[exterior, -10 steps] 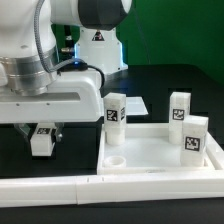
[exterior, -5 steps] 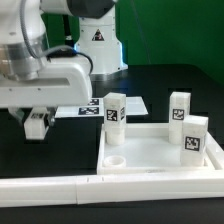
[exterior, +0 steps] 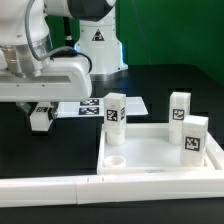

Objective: Assemble square table

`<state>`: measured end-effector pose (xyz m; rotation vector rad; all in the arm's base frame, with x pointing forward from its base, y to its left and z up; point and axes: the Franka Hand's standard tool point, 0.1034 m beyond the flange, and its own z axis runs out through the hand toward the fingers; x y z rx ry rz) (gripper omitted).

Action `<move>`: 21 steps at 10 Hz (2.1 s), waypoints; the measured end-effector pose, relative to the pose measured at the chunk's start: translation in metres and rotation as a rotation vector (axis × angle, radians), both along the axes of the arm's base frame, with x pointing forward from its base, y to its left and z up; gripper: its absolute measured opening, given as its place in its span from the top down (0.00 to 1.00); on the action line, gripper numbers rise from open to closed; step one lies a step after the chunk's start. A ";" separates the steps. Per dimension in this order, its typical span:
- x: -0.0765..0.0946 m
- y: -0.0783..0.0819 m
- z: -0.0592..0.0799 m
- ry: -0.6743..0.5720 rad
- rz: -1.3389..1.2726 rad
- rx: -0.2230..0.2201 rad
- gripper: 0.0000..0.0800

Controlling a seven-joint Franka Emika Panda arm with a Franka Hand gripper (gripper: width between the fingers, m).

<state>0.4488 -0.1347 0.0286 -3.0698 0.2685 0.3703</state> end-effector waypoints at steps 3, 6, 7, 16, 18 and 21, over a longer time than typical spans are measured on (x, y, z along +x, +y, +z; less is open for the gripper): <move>-0.029 -0.004 -0.017 0.004 -0.005 -0.018 0.64; -0.035 -0.003 -0.019 -0.021 0.000 -0.037 0.64; -0.034 -0.003 -0.019 -0.021 0.000 -0.037 0.64; 0.007 0.000 -0.014 0.436 0.040 0.108 0.19; -0.014 0.004 -0.021 0.551 0.020 0.139 0.19; -0.029 0.005 -0.022 0.599 -0.014 0.144 0.19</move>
Offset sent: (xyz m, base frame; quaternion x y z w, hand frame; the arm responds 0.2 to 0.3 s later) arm -0.0433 0.0084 -0.0209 0.0018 0.0161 0.0227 0.9996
